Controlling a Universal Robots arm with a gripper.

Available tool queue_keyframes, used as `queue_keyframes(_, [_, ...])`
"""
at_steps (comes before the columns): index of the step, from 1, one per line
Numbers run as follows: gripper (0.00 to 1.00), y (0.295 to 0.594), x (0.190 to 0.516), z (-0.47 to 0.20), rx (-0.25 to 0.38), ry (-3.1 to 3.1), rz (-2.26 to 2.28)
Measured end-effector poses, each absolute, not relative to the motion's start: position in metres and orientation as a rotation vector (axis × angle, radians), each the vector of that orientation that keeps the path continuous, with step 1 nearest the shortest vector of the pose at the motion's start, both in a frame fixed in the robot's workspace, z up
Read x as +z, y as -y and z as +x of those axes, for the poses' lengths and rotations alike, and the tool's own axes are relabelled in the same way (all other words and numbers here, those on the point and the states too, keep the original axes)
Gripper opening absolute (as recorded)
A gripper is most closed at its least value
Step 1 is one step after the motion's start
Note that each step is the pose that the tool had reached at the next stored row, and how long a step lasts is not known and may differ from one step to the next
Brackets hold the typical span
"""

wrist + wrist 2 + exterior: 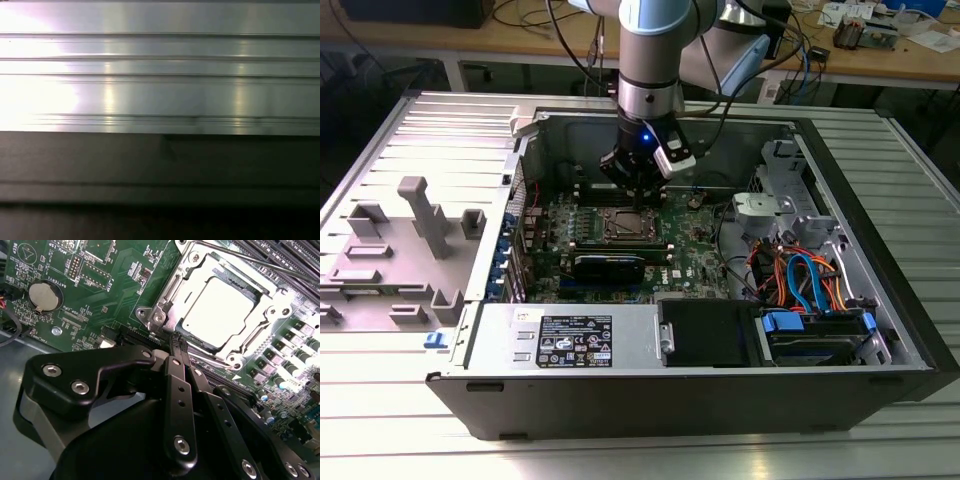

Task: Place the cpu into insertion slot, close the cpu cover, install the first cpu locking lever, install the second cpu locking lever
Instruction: 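Install the first cpu locking lever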

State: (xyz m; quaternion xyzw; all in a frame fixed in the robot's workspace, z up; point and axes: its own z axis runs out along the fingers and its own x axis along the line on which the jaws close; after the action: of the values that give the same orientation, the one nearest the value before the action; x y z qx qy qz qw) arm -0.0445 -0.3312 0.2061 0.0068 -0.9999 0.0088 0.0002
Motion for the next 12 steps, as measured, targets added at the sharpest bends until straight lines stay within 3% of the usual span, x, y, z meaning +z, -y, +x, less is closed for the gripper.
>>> queue_keyframes(12, [0.11,0.3313,0.2055,-0.0444,0.027,3.141,0.022])
